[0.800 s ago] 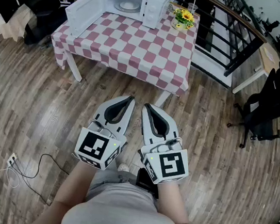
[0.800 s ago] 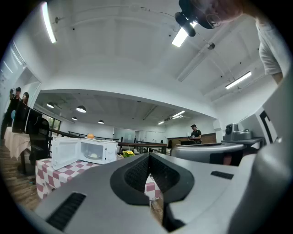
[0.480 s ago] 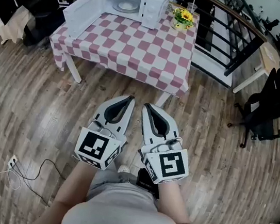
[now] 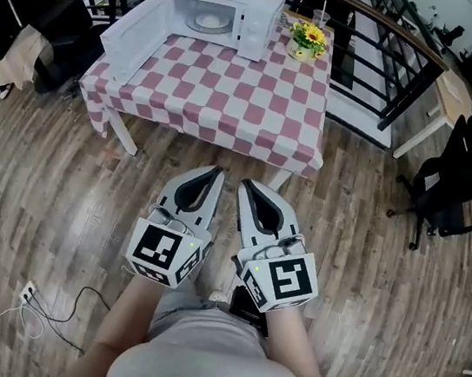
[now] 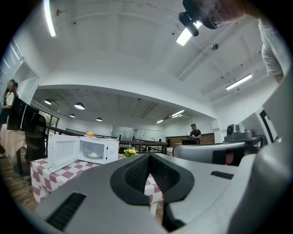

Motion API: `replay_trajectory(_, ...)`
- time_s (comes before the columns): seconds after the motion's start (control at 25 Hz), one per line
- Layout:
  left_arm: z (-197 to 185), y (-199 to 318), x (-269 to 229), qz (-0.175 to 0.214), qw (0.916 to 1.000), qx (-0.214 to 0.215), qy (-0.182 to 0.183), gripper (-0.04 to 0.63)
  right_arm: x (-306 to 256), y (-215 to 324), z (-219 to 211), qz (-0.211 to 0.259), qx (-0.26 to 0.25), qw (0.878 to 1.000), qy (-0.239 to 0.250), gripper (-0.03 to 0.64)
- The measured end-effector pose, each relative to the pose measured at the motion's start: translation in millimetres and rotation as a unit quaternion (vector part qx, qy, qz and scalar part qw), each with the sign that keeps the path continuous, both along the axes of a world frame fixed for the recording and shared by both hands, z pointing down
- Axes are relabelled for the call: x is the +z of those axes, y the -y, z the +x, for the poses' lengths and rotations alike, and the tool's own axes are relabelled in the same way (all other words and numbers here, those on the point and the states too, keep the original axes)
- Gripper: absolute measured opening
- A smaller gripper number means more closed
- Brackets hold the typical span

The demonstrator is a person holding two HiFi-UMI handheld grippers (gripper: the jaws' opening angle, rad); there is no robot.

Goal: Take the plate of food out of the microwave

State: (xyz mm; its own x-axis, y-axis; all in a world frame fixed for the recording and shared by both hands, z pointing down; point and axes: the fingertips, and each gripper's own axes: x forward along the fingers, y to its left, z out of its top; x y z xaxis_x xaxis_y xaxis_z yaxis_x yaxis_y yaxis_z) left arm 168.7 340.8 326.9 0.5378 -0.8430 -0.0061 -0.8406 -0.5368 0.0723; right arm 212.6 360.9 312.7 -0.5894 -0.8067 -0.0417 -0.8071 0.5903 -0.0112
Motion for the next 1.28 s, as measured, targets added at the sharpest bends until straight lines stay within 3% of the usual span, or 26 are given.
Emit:
replay_trajectory(0.92, -102.5, 126.5, -1.0, -0.009, 0.9997, 0.022, -0.007, 0.002, 1.8, 126.0, -104.6, -0.013, 0.031, 0.999, -0.01, 0.026)
replay_trajectory(1.28, -146.2, 174.1, -0.6, -0.011, 0.9989, 0.045, 0.003, 0.002, 1.6, 175.5, -147.8, -0.022, 0.047, 0.998, 0.021, 0.026)
